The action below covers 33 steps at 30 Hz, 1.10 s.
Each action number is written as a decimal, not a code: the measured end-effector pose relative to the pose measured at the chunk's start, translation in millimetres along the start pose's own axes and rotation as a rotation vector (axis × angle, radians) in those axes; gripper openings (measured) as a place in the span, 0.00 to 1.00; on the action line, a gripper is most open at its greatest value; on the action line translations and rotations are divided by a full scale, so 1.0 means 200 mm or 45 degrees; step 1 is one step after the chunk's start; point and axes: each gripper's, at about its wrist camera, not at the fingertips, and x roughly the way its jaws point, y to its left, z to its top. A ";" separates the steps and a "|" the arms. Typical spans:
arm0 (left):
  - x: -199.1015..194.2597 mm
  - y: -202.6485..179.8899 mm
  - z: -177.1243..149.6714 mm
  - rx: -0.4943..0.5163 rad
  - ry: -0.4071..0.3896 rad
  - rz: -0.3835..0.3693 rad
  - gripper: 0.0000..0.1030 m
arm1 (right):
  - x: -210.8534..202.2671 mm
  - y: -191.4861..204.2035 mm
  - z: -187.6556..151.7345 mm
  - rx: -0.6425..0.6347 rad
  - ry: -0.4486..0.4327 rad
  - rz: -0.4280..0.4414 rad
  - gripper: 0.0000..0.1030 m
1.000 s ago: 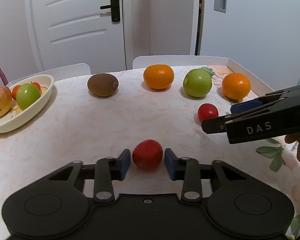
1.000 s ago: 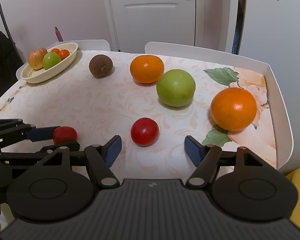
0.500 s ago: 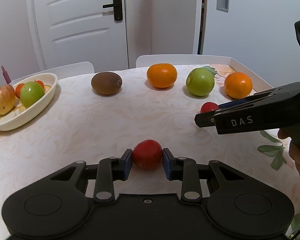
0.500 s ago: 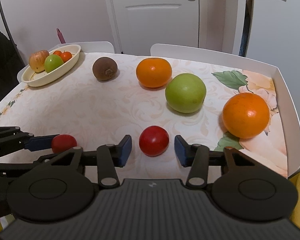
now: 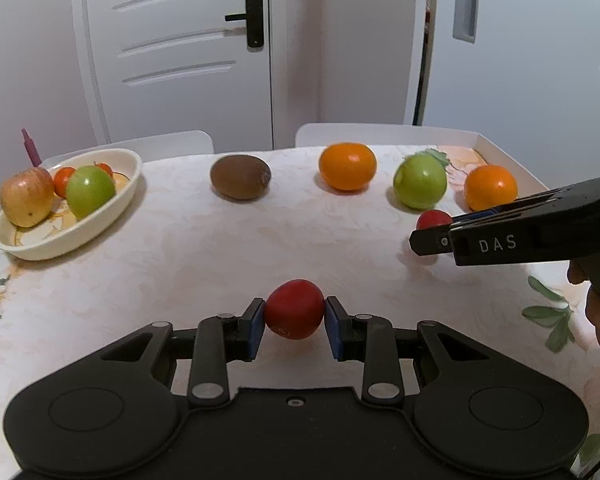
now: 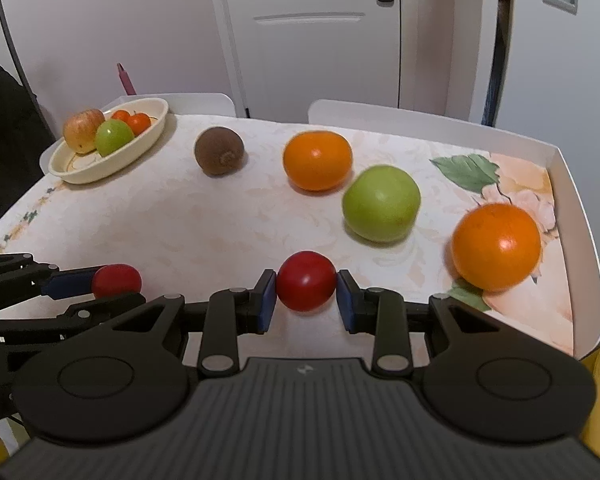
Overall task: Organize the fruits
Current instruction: 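Grasp a red tomato with the left tool while the right tool grasps another tomato, then carry both tomatoes into the duck-print bowl and open both tools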
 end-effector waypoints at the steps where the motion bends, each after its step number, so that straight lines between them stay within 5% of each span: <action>1: -0.01 0.01 0.01 -0.003 -0.005 0.004 0.34 | -0.01 0.01 0.01 -0.002 -0.003 0.003 0.46; 14: -0.19 0.21 0.14 -0.066 -0.068 0.064 0.34 | -0.08 0.26 0.21 -0.021 -0.038 0.067 0.46; 33: -0.31 0.81 0.32 -0.085 -0.104 0.132 0.34 | 0.04 0.78 0.52 -0.014 -0.033 0.113 0.46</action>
